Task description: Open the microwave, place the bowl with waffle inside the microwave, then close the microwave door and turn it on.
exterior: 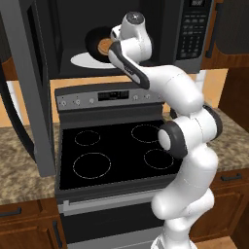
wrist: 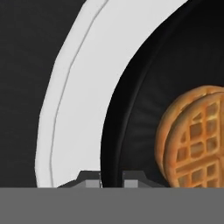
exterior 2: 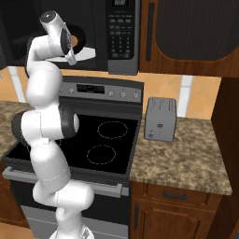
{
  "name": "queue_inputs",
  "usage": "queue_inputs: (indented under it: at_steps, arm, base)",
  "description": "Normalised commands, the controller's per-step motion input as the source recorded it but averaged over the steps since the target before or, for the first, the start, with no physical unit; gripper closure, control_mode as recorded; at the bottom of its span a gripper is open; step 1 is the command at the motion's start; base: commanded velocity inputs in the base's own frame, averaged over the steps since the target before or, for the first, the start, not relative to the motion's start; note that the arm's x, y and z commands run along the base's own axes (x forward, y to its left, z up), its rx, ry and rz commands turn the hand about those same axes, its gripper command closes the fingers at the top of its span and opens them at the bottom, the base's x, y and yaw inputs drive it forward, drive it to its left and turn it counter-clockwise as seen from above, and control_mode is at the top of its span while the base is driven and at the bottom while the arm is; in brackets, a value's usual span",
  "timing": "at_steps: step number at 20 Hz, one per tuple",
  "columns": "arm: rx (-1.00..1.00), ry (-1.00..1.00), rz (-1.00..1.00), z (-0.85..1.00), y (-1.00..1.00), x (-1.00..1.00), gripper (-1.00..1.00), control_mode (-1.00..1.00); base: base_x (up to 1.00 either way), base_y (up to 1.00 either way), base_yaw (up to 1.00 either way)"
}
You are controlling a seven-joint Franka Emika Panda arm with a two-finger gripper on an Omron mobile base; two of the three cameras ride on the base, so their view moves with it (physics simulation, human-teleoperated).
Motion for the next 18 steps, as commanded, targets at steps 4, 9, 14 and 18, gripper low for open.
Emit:
queue_inputs:
  at_steps: [4,9,14,18]
  arm:
    - [0.00,0.01,0.00,-0.14,0.00,0.59,1.00,-1.00]
    - [0.00,0.00,-0.01,-0.09,0.00,0.46,-1.00,-1.00]
    - [0.00,-0.03,0.00,-0.05,0.00,0.26,-1.00,-1.00]
    - [0.07,-0.37,0.00,0.03,0.00,-0.65,-1.00,-1.00]
  base:
    - [0.00,0.00,0.00]
    - [0.00,0.00,0.00]
    - [0.00,0.00,0.00]
    - [0.00,0.00,0.00]
